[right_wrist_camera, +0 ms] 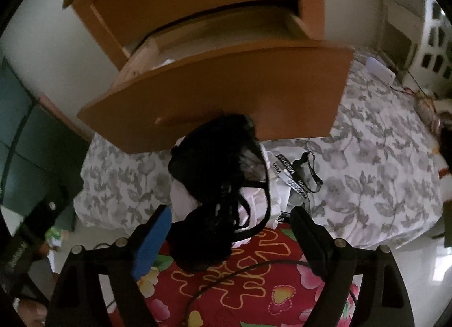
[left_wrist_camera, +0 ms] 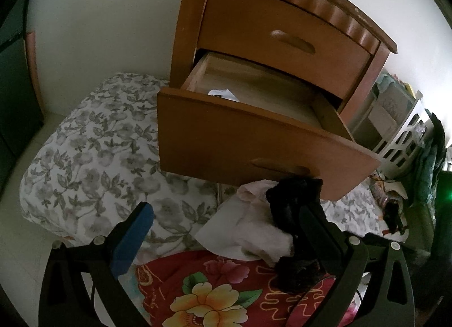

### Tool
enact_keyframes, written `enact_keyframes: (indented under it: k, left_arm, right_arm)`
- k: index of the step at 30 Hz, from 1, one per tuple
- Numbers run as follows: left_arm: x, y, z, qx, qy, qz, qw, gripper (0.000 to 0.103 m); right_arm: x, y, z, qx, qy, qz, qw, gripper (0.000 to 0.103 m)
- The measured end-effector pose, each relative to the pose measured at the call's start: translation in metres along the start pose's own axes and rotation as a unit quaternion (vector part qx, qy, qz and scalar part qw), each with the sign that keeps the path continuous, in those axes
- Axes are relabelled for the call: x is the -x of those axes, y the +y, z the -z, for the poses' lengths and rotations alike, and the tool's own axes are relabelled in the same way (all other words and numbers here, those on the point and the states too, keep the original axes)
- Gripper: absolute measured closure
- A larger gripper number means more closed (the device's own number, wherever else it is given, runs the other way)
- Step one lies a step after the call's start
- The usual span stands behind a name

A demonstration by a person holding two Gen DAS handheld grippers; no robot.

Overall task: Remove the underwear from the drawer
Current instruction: 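Open the right gripper to release the black garment on the pile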

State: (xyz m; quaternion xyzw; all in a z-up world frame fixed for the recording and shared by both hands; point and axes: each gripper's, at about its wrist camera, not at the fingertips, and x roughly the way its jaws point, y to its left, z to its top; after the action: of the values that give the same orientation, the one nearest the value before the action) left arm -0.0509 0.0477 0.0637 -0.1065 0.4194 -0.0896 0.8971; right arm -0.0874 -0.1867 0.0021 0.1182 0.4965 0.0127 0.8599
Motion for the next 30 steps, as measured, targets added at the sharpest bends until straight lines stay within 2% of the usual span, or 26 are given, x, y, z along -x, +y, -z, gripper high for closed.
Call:
enact_keyframes:
  k: [6, 8, 10, 12, 21, 30]
  left_arm:
    - [-0.002, 0.001, 0.001, -0.007, -0.002, -0.005, 1.0000, 0.000]
    - [-0.003, 0.002, 0.002, -0.009, -0.008, -0.017, 0.9998, 0.000]
    - [-0.002, 0.001, 0.002, -0.015, -0.013, -0.024, 0.9995, 0.000]
    - [-0.001, 0.001, 0.002, -0.018, -0.020, -0.030, 0.9992, 0.000]
    - [-0.002, -0.002, 0.002, -0.028, -0.024, -0.038, 0.9986, 0.000]
    - [-0.005, 0.006, -0.001, -0.009, -0.039, -0.017, 0.9990, 0.000]
  right_arm:
    - [0.011, -0.006, -0.005, -0.006, -0.025, 0.029, 0.999, 0.015]
    - [0.012, -0.004, -0.005, -0.002, -0.033, 0.036, 0.999, 0.014]
    - [0.011, -0.004, -0.005, 0.001, -0.037, 0.035, 0.999, 0.005]
    - [0.010, -0.003, -0.003, 0.006, -0.040, 0.038, 0.998, 0.000]
    - [0.014, -0.002, -0.003, 0.016, -0.055, 0.045, 0.997, 0.000]
    - [0.009, 0.001, -0.010, 0.027, -0.070, 0.044, 0.996, 0.000]
